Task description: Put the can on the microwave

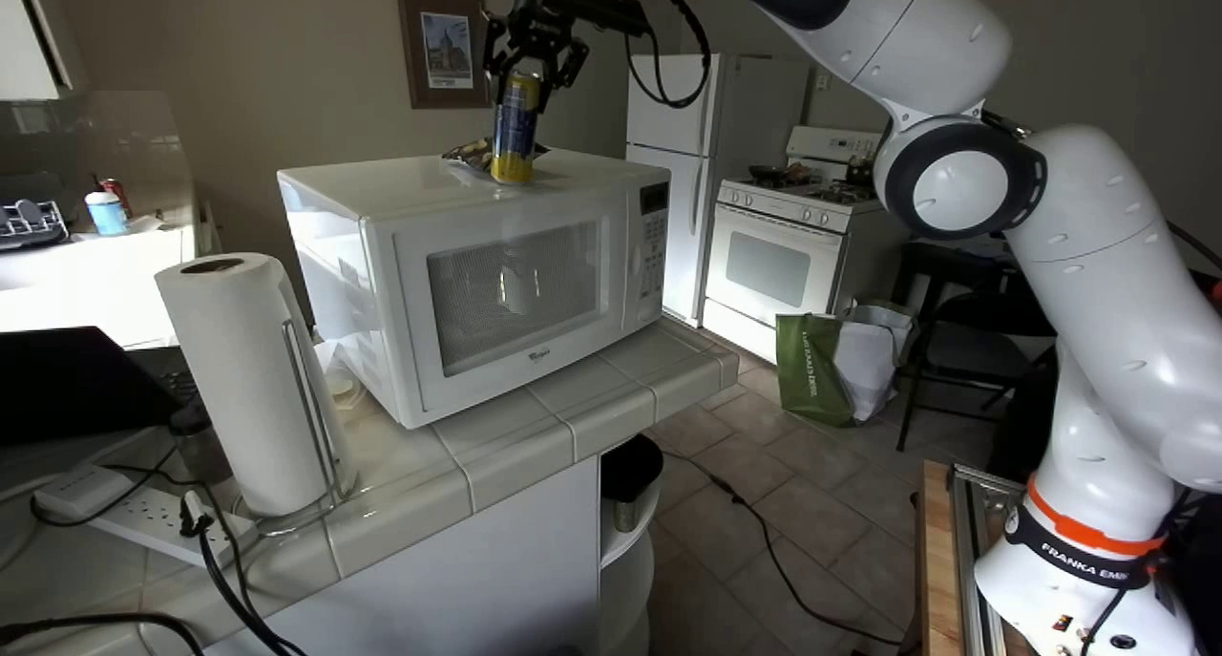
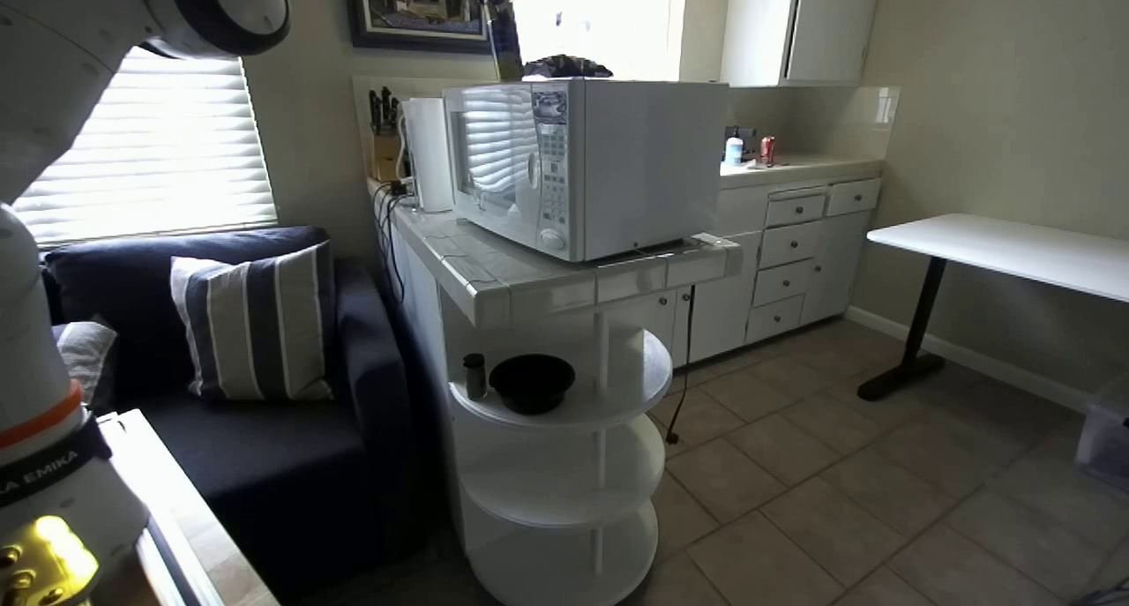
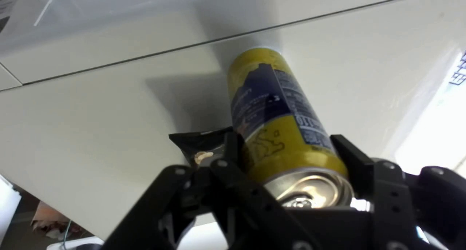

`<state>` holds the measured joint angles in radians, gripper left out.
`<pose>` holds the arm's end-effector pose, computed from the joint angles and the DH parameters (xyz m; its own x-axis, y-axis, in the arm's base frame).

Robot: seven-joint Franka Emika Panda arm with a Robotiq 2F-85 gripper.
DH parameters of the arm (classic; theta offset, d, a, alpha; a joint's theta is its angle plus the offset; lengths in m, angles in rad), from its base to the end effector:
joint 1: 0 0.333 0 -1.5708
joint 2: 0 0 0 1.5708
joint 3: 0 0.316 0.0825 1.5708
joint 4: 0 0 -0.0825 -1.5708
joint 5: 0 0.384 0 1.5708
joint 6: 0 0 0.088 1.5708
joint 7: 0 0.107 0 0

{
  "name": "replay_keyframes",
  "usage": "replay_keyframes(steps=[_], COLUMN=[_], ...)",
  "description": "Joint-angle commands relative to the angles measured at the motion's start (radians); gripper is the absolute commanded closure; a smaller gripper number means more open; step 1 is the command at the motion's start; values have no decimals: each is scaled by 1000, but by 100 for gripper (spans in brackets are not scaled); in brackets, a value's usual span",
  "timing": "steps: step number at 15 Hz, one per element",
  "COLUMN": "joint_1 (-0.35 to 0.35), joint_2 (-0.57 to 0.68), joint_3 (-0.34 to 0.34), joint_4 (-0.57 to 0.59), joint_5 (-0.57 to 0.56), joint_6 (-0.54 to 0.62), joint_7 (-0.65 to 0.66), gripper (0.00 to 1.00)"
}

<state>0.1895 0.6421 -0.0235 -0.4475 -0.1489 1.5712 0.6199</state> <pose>0.6763 0.1062 0.7348 0.7680 -0.4441 0.4615 -0.4254 -0.8924 -0.1508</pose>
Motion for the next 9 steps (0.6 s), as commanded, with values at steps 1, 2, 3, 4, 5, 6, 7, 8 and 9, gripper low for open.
replay_keyframes(steps=[1,2,3,4,5,6,7,8,9], joint_1=[-6,-5,-5,-4,-4,-3,-1,3,7], joint_2=[-1,-1,-1,-1,-1,-3,-7,-14,-20], joint_3=[-9,-12,-12,-13,-14,-13,-10,-9,-5], joint_4=[0,-1,0,1,1,0,-3,-10,-17], joint_5=[33,31,31,30,28,30,34,36,40], joint_6=[14,13,16,17,20,20,6,-15,-40], joint_7=[17,20,21,22,21,20,21,21,21], gripper=[29,15,6,1,0,0,0,0,0])
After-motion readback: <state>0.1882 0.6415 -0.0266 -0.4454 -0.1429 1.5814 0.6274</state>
